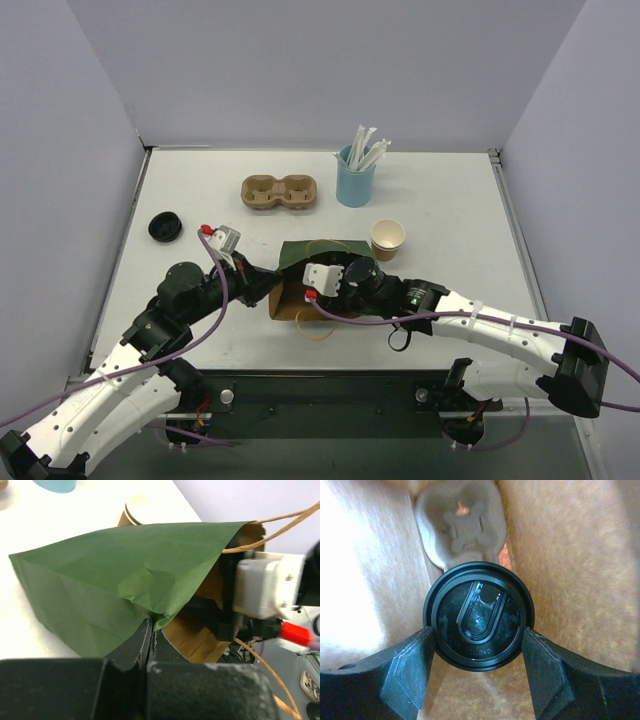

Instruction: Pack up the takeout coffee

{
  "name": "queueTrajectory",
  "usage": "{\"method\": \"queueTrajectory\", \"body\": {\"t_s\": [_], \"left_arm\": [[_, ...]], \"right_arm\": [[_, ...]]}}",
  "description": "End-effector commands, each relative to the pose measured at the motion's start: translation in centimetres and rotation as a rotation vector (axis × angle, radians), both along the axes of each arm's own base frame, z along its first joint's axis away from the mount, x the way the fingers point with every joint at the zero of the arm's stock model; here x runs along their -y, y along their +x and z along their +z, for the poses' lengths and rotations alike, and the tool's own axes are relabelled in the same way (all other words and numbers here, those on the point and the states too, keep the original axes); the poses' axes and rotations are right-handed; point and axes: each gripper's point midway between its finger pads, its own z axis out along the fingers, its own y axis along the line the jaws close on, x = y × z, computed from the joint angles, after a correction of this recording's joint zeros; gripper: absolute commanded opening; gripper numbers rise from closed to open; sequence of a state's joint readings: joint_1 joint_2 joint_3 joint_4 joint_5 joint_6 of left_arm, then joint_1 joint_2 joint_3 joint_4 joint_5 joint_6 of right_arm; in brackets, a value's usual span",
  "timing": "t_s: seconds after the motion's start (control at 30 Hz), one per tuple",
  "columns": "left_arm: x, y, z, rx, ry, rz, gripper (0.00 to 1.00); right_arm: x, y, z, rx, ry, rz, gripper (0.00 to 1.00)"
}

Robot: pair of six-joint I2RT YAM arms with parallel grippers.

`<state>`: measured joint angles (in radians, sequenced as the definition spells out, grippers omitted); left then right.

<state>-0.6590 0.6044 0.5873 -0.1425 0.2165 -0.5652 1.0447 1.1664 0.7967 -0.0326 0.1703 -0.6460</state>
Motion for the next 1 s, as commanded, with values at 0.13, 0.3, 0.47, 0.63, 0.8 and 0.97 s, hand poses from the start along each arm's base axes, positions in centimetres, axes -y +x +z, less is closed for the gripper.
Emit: {"method": "queueTrajectory", "body": {"t_s": [0.13, 0.3, 0.47, 0.63, 0.8, 0.97], "left_arm": [[-1.1, 1.9, 2.3, -0.027, 0.047, 0.116, 0.0], [-1.5, 2.6, 3.6, -0.041, 0.1, 0.151, 0.0], [-2.3, 3.1, 4.0, -0.064, 0.166, 0.19, 0.0], [-3.1, 3.4, 3.8, -0.095, 0.225, 0.226, 0.0], [-3.6, 3.6, 3.4, -0.103, 0.268, 0.246, 0.0], [-4.5, 4.0, 2.8, -0.129, 0.32, 0.289, 0.0]], "right_arm": [[-1.0, -1.7, 9.3, 0.011, 0.215, -0.028, 0.45], [-1.6, -4.0, 12.6, -0.033, 0.304, -0.001, 0.45], [-2.5, -6.1, 16.0, -0.099, 0.437, 0.017, 0.45], [-1.8, -6.8, 18.5, -0.128, 0.558, -0.019, 0.45], [0.6, -6.2, 21.7, -0.081, 0.656, -0.115, 0.45], [3.3, -5.5, 23.1, -0.023, 0.683, -0.201, 0.45]]}}
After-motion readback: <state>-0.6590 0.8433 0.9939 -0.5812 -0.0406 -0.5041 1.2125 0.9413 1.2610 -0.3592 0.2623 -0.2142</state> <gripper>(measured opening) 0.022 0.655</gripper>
